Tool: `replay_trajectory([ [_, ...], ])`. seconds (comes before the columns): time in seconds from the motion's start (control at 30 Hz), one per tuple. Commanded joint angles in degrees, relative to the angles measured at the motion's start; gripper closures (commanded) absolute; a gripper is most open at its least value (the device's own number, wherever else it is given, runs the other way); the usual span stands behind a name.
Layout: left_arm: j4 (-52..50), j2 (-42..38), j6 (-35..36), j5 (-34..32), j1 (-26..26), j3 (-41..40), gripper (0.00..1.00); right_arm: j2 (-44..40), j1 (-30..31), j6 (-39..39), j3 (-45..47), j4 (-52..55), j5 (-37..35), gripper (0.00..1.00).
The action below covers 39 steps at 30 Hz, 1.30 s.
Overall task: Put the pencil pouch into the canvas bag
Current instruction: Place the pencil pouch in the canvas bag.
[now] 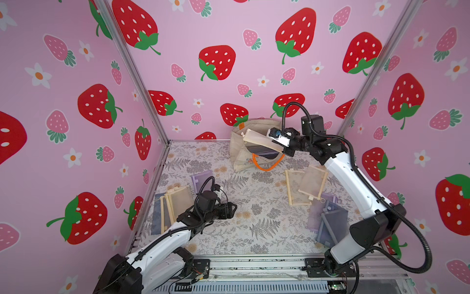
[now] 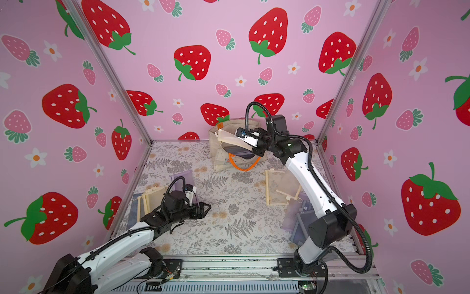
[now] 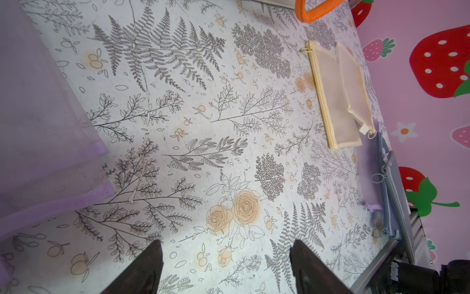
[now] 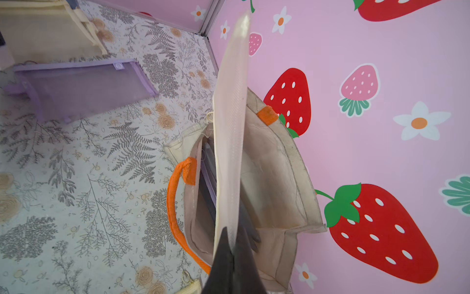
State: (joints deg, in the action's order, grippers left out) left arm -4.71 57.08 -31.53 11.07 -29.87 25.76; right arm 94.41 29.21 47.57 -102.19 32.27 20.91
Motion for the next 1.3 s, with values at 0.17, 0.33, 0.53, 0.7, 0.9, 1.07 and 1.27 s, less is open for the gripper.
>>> replay_trajectory([
  [0.17,2.25,0.28,-0.02,1.53,1.06,1.52,0.19,8.96,-1.84,8.32,-6.93,-4.35,1.0,1.0],
  [0.33,2.49,-0.21,-0.04,1.81,2.09,0.67,0.19,10.19,-4.74,3.67,-7.37,-8.88,5.02,1.0],
  [0.53,3.01,0.98,-0.02,2.53,2.95,0.83,0.19,11.62,-5.7,3.19,-7.14,-11.01,5.38,1.0],
  [0.7,4.53,2.05,-0.71,2.96,3.07,0.81,0.19,14.2,-5.77,5.57,-8.33,-10.31,4.68,1.0],
  [0.9,4.97,2.1,-1.24,2.6,3.15,0.58,0.2,18.61,-5.49,9.64,-12.4,-7.23,0.65,1.0],
  [1.07,5.44,2.29,-1.82,2.19,3.19,0.35,0.21,21.91,-4.36,14.41,-14.16,-5.76,-3.68,1.0],
  [1.27,5.7,2.54,-2.22,1.96,3.19,0.48,0.21,24.08,-3.22,17.42,-14.62,-6.28,-3.67,1.0],
])
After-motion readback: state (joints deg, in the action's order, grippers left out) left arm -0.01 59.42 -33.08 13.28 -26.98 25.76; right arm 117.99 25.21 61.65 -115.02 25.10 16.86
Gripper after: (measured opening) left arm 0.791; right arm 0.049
